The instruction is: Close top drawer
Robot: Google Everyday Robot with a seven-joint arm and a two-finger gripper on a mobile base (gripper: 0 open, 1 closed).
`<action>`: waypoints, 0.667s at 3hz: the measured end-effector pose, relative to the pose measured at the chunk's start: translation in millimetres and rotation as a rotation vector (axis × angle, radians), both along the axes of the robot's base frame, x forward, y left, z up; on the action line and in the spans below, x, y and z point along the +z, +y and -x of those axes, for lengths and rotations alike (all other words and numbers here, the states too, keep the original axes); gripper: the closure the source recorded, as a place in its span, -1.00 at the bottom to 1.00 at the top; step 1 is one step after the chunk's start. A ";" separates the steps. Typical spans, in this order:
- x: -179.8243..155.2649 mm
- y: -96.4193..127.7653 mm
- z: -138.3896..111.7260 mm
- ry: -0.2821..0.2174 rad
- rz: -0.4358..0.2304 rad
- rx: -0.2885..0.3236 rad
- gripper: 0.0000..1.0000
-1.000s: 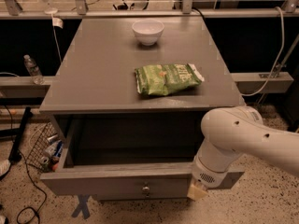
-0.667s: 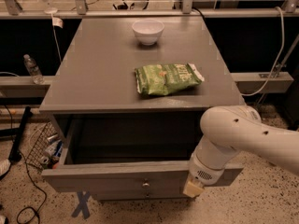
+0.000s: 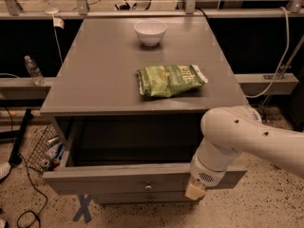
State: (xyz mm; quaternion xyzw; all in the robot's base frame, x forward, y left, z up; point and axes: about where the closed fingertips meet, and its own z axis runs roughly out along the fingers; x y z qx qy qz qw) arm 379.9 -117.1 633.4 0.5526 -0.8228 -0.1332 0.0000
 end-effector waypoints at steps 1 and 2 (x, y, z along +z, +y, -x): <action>-3.1 7.5 -15.1 -0.014 0.003 0.031 1.00; -6.5 18.2 -38.3 -0.038 -0.001 0.073 1.00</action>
Offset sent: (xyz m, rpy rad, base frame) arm 0.0839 0.0387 -0.0123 0.0093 -0.0837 0.1505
